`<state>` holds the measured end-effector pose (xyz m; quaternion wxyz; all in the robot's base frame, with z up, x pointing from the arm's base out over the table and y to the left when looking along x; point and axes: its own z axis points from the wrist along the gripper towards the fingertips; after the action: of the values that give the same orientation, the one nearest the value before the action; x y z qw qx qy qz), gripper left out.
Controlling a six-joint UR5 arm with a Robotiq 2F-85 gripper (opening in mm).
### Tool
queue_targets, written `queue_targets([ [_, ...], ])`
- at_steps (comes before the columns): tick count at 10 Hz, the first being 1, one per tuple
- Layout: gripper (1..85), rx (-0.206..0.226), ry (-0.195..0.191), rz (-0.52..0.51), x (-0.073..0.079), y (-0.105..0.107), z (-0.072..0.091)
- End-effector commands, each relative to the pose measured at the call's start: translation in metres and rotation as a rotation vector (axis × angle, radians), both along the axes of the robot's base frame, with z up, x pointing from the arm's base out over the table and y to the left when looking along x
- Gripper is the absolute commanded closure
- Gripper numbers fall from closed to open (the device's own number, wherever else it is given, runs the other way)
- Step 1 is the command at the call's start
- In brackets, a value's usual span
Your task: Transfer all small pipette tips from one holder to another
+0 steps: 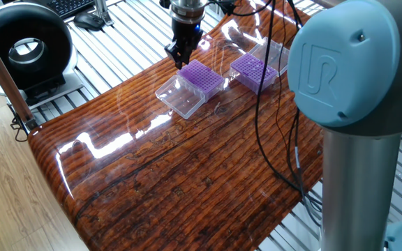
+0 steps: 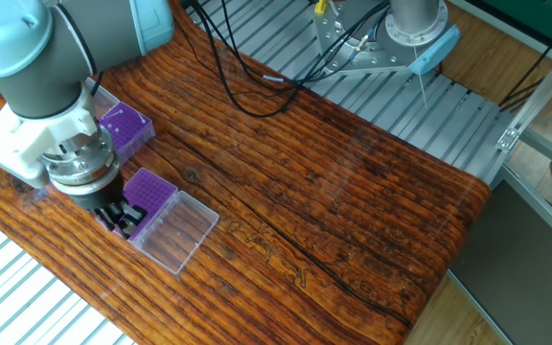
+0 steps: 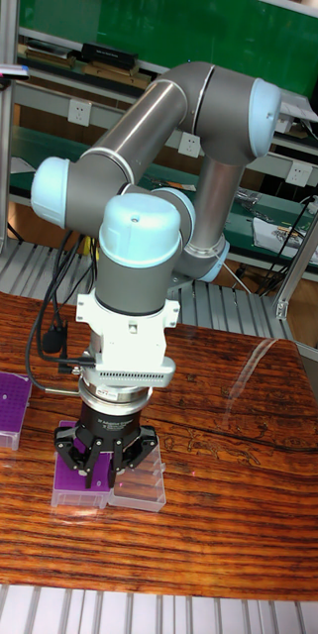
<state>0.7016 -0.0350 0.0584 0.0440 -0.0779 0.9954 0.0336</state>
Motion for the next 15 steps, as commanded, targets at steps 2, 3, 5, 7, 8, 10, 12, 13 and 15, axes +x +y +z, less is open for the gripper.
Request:
queue_targets([
  [2, 54.3, 0.017, -0.013, -0.019, 0.001, 0.007, -0.007],
  [3, 54.7, 0.018, -0.014, -0.024, 0.001, 0.008, -0.009],
  [5, 56.0, 0.015, -0.015, -0.027, 0.001, 0.006, -0.010],
  [7, 57.3, 0.016, -0.015, -0.034, 0.000, 0.006, -0.010],
  [8, 58.0, 0.013, -0.014, -0.039, 0.000, 0.004, -0.010],
  [10, 58.7, 0.010, -0.014, -0.040, -0.001, 0.002, -0.010],
  [12, 59.0, 0.010, -0.013, -0.039, -0.003, -0.001, -0.012],
  [13, 59.0, 0.005, -0.013, -0.039, -0.003, -0.003, -0.012],
  [15, 59.7, 0.004, -0.011, -0.042, -0.004, -0.003, -0.012],
])
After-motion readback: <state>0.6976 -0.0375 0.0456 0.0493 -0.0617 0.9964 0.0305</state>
